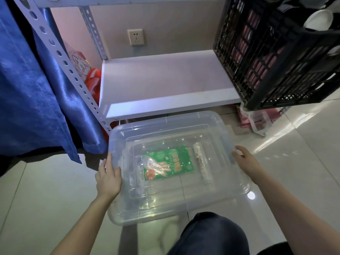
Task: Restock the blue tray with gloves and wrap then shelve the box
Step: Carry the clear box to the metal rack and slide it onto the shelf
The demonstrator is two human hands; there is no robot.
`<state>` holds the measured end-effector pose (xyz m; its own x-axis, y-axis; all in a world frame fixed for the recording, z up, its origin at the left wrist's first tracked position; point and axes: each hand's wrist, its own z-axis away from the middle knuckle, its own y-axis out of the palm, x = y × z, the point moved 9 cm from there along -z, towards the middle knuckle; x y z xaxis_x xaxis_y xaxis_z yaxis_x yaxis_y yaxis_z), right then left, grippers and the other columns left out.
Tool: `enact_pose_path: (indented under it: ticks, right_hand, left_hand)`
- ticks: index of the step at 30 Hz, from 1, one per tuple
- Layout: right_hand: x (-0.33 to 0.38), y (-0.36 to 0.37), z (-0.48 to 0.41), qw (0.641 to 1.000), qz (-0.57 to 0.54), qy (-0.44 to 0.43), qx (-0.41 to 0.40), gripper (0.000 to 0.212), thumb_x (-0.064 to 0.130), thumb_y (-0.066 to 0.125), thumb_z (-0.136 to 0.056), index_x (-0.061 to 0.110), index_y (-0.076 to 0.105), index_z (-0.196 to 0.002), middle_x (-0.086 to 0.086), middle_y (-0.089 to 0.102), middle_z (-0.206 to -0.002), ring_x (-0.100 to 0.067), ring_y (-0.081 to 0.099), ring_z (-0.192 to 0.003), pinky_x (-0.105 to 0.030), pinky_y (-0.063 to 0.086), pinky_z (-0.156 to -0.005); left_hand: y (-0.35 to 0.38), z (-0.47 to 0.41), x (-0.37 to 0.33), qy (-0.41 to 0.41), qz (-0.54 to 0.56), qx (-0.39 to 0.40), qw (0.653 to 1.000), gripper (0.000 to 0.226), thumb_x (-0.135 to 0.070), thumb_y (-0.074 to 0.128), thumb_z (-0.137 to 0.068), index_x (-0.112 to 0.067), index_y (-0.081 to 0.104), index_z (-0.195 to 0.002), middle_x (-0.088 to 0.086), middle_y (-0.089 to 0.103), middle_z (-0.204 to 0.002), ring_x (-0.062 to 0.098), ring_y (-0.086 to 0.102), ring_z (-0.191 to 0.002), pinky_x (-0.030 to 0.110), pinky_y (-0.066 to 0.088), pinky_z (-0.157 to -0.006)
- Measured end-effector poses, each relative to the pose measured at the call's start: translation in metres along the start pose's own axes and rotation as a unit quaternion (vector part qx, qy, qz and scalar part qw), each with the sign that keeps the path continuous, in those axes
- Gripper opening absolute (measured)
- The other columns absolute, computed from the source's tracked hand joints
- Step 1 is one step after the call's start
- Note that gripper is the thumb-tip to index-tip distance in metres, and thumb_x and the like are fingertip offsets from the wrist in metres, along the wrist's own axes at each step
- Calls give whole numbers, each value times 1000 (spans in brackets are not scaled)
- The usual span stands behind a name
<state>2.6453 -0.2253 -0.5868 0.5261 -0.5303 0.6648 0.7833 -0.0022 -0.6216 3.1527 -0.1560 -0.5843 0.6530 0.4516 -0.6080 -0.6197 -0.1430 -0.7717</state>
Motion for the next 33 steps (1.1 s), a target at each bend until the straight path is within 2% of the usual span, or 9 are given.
enact_pose_path:
  ticks: [3, 5, 8, 14, 16, 20, 25, 29, 33]
  right_hand:
    - [-7, 6, -2, 998, -43, 25, 32, 43, 39, 54, -93, 29, 47, -134, -4, 53, -114, -26, 53, -96, -37, 47, -82]
    - [-11, 5, -3, 994, -99, 37, 38, 44, 37, 61, -89, 29, 49, -131, -8, 58, -105, -28, 58, -85, -38, 49, -73]
    - [-4, -11, -5, 993, -117, 8, -7, 61, 26, 76, -78, 23, 49, -132, -12, 59, -91, -25, 59, -74, -33, 49, -67]
    - [23, -4, -3, 993, 59, -94, -35, 68, 27, 78, -76, 8, 49, -134, -21, 52, -122, -35, 56, -99, -36, 45, -88]
    - [23, -4, -1, 992, 63, -97, -45, 62, 29, 74, -80, 9, 50, -133, -16, 60, -121, -33, 58, -99, -35, 44, -84]
    - [24, -9, 3, 988, 70, -107, -83, 43, 26, 70, -82, 19, 60, -123, -10, 69, -97, -27, 57, -77, -31, 41, -70]
    - [34, -9, 15, 975, 118, -107, -158, 41, 15, 66, -84, 16, 62, -124, -20, 72, -99, -41, 64, -87, -38, 48, -74]
    - [35, -10, 19, 977, 100, -115, -152, 41, 18, 67, -84, 16, 62, -124, -18, 72, -101, -40, 64, -90, -40, 49, -77]
    - [13, -4, 16, 993, 85, -63, -45, 56, 25, 64, -86, 23, 44, -139, -14, 62, -125, -36, 62, -103, -41, 47, -87]
  left_hand:
    - [11, 0, 23, -99, 186, 57, 976, 72, -40, 49, -94, -34, 4, -150, 7, 25, -155, 34, 34, -135, 52, 33, -109]
    - [14, 4, 34, -153, 248, 90, 952, 82, -45, 59, -88, -35, 5, -149, 3, 29, -152, 32, 42, -129, 47, 40, -103]
    - [-10, -2, 33, -123, 185, 17, 975, 89, -39, 74, -78, -22, 20, -147, 10, 38, -147, 34, 47, -124, 50, 43, -102]
    - [-22, 8, 8, -62, 12, -63, 996, 63, -36, 64, -86, -2, 43, -134, 23, 48, -119, 44, 55, -99, 45, 44, -88]
    - [-20, 11, 5, -65, 6, -70, 995, 57, -36, 60, -88, -3, 44, -132, 25, 58, -115, 45, 56, -100, 45, 44, -85]
    - [-27, 16, 4, -68, 3, -102, 992, 48, -37, 60, -88, -11, 52, -126, 21, 67, -100, 44, 59, -91, 43, 46, -79]
    - [-29, 25, -5, -84, -32, -148, 985, 42, -33, 55, -92, -14, 56, -130, 24, 69, -96, 44, 61, -88, 41, 47, -73]
    - [-30, 24, -7, -78, -36, -127, 988, 43, -36, 51, -94, -19, 53, -133, 23, 69, -96, 42, 61, -88, 40, 46, -71]
    - [-23, 31, 0, -15, 41, -46, 998, 48, -38, 51, -92, -34, 37, -138, 6, 64, -115, 30, 61, -99, 40, 51, -81]
